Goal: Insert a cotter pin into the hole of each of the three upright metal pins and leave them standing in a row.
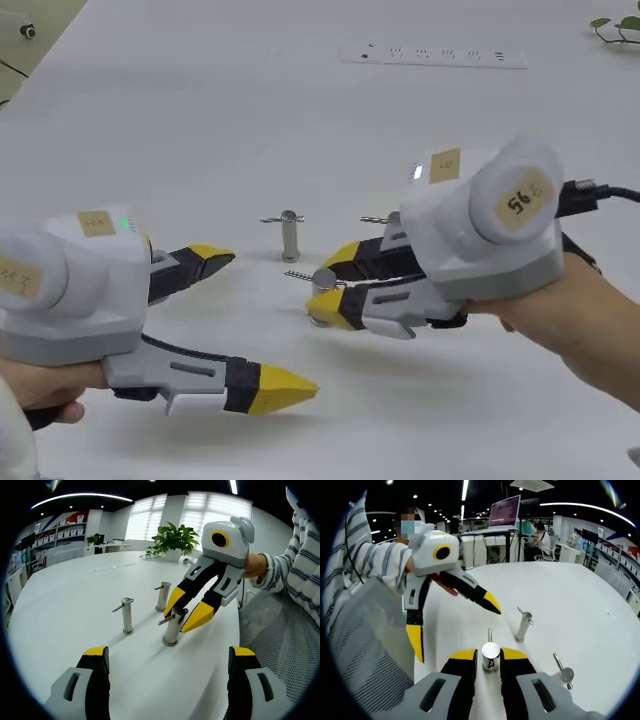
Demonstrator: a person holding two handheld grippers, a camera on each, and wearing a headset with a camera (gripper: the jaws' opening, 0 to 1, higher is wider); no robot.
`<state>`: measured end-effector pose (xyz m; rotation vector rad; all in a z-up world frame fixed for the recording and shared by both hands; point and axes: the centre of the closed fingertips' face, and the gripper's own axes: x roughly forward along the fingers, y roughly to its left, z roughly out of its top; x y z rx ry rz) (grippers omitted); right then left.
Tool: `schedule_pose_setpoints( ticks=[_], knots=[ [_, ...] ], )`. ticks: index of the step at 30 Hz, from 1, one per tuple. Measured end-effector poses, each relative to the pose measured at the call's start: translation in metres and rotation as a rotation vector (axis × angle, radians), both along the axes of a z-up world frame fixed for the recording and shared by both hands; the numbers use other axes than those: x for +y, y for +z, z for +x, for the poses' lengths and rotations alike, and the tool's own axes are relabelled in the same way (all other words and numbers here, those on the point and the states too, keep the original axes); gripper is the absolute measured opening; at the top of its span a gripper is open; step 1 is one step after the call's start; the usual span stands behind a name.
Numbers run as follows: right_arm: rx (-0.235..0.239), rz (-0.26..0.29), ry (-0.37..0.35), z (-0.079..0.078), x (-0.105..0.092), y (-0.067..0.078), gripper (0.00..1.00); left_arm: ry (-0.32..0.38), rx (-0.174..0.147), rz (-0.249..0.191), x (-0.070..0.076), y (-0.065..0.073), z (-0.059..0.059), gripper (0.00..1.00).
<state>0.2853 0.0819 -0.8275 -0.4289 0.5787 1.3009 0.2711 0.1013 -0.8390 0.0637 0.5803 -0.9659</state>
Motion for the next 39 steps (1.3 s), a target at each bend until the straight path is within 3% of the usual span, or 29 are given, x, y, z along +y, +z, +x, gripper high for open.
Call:
schedule_pose_setpoints(
  ticks=[9,11,17,19,27,39],
  knots=[
    [-0.023,0.032,-0.006,0.001,0.001,0.000,0.16,0.011,-0.007,0.010,0.000,0.002,-0.003,0.99],
    [0.001,0.053,-0.004,0.001,0.001,0.000,0.15,0.016,-0.009,0.010,0.001,0.002,-0.003,0.99],
    [-0.021,0.058,0.016,0.001,0.001,0.001,0.14,0.043,0.010,0.026,0.005,-0.001,-0.002,0.99],
    [-0.022,0.058,0.018,0.000,0.001,0.001,0.13,0.059,-0.007,0.044,0.009,-0.001,0.001,0.99],
    [0.000,0.042,0.020,0.000,-0.003,0.002,0.13,0.105,0.013,0.031,0.011,0.002,0.001,0.99],
    [-0.006,0.056,0.006,-0.002,-0.022,0.019,0.13,0.142,-0.003,0.006,0.010,0.011,0.006,1.00]
  ],
)
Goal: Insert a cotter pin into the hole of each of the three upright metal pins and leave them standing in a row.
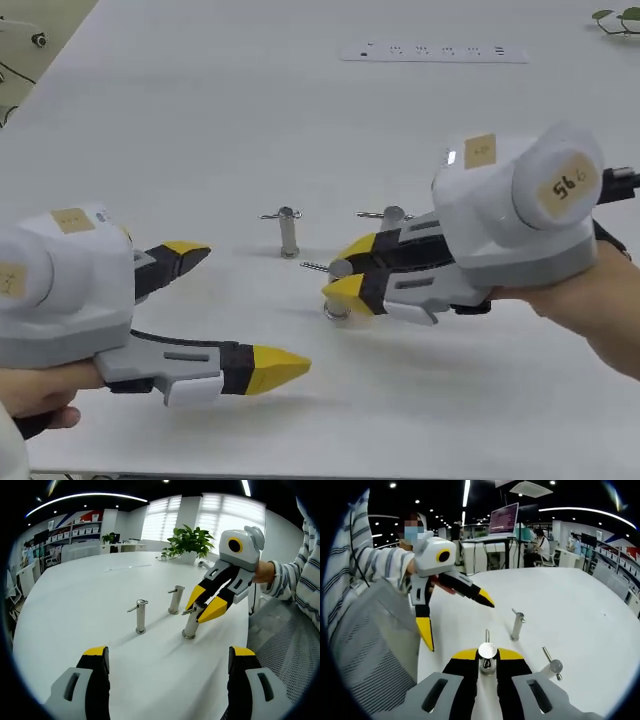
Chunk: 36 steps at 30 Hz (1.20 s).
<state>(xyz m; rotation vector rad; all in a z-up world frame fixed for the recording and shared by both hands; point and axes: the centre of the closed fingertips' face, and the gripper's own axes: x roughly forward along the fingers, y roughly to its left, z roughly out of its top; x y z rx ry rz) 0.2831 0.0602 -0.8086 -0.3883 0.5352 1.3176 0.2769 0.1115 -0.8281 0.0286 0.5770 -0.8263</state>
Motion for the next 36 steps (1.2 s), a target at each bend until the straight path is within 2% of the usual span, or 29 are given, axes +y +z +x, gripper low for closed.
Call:
schedule_pose_setpoints(
  ticks=[1,2,8,16,21,24,29,32,36],
  knots=[
    [-0.002,0.001,-0.003,0.000,-0.003,0.002,0.13,0.015,-0.004,-0.037,-0.003,0.005,0.002,1.00],
    [-0.002,0.002,-0.003,0.000,-0.006,0.003,0.13,0.016,-0.009,-0.042,-0.003,0.007,0.003,1.00],
    [0.004,-0.012,0.008,0.001,-0.026,0.004,0.13,0.019,-0.022,-0.030,-0.006,0.013,0.007,0.99],
    [0.009,0.002,0.023,0.005,-0.056,0.011,0.13,0.021,-0.024,-0.008,-0.006,0.015,0.007,0.99],
    [-0.005,-0.023,0.029,0.016,-0.079,0.007,0.13,0.031,-0.026,0.004,-0.005,0.014,0.006,0.99],
    [-0.009,-0.010,0.044,0.023,-0.087,0.008,0.13,0.038,-0.028,-0.011,-0.006,0.016,0.005,0.99],
    [-0.021,-0.008,0.083,0.038,-0.100,0.008,0.13,0.039,-0.018,0.011,-0.004,0.011,0.003,0.99],
    [-0.053,-0.016,0.110,0.044,-0.106,0.007,0.13,0.052,-0.030,-0.001,-0.004,0.015,0.004,0.99],
    [-0.034,0.008,0.121,0.055,-0.115,0.007,0.13,0.063,-0.030,-0.005,-0.003,0.016,0.004,0.99]
  ],
)
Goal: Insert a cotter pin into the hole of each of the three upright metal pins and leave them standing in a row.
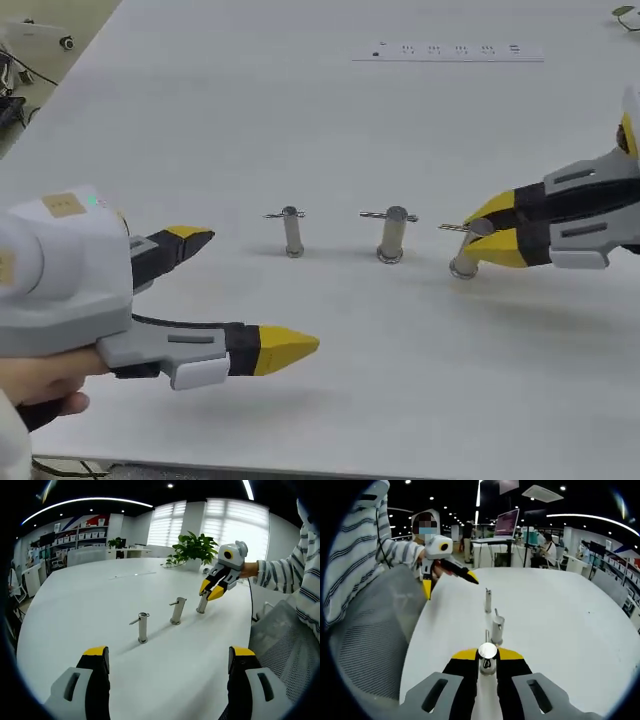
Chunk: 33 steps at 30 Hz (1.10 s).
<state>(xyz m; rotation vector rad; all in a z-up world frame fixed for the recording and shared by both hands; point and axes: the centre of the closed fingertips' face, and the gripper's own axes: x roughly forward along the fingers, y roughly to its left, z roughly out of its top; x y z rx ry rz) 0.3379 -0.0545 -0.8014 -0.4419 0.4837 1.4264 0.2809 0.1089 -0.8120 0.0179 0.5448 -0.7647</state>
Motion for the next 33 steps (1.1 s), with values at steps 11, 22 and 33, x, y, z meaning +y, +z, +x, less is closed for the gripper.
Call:
schedule_pose_setpoints(
  ticks=[11,22,33],
  knots=[
    [0.043,-0.001,-0.002,0.014,-0.016,-0.011,0.13,0.014,0.011,0.028,0.004,-0.002,-0.006,0.99],
    [0.048,0.003,0.043,0.012,-0.015,-0.012,0.13,0.039,0.022,0.043,0.005,-0.003,-0.007,0.99],
    [0.033,-0.043,0.118,0.014,-0.016,-0.020,0.13,0.054,0.040,0.060,0.007,-0.006,-0.012,0.99]
  ],
)
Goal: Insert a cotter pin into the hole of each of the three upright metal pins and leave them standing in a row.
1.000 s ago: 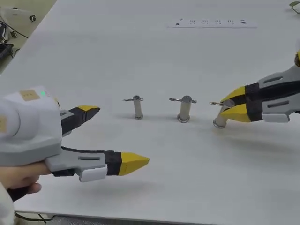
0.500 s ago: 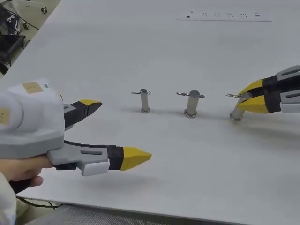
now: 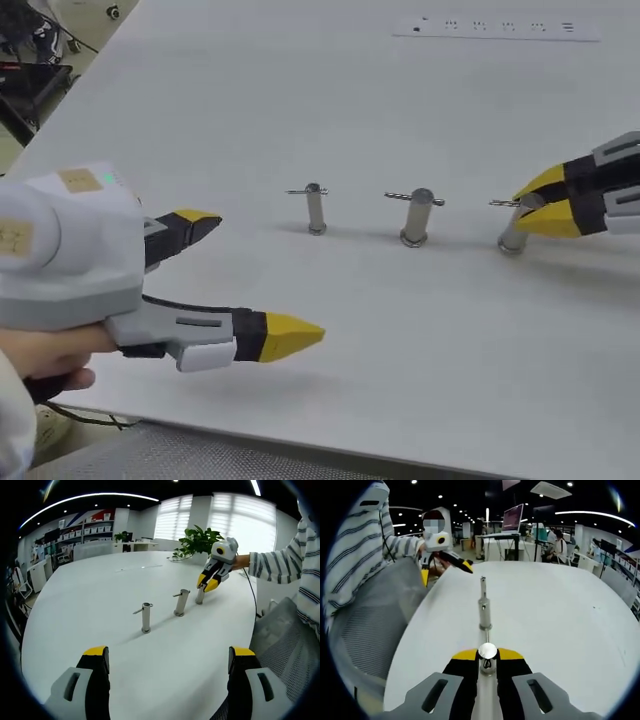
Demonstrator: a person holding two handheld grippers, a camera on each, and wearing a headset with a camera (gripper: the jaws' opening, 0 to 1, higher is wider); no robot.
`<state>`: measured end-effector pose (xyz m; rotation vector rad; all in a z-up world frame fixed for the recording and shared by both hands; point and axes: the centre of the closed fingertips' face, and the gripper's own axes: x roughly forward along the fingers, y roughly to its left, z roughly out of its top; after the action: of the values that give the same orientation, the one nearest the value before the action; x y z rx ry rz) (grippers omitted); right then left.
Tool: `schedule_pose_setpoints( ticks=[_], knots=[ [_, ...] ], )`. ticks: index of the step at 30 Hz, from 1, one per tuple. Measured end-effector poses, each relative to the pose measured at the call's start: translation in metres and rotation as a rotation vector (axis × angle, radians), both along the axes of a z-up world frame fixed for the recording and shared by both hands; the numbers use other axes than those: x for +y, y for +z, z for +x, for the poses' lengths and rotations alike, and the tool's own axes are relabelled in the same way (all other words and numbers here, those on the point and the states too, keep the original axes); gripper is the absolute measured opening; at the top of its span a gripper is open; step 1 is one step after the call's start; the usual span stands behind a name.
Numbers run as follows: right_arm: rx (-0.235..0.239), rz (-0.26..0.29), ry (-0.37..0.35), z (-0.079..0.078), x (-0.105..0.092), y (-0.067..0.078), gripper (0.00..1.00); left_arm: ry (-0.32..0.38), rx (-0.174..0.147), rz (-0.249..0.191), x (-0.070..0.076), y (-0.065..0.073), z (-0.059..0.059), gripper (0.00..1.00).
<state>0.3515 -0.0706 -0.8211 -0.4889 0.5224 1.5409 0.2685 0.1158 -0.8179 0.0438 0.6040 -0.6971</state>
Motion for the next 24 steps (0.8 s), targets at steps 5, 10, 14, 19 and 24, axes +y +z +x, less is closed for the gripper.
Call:
schedule_pose_setpoints(
  ticks=[5,10,14,19,24],
  knots=[
    [0.001,-0.002,0.021,-0.0013,0.0013,-0.0008,0.13,0.003,0.003,0.009,0.0021,-0.0008,-0.0003,0.99],
    [0.025,0.010,-0.003,0.0014,0.0022,-0.0011,0.14,0.002,0.002,0.000,0.0010,0.0004,-0.0002,0.99],
    [0.021,0.001,0.004,0.0004,0.0023,-0.0015,0.14,0.004,-0.002,-0.004,0.0010,0.0016,0.0007,0.99],
    [0.011,0.003,-0.003,0.0035,0.0020,-0.0022,0.15,-0.006,0.001,0.006,0.0024,0.0003,0.0008,0.99],
    [0.022,0.005,-0.007,0.0042,0.0018,-0.0028,0.15,-0.004,0.007,0.009,0.0084,-0.0014,0.0012,0.99]
  ],
)
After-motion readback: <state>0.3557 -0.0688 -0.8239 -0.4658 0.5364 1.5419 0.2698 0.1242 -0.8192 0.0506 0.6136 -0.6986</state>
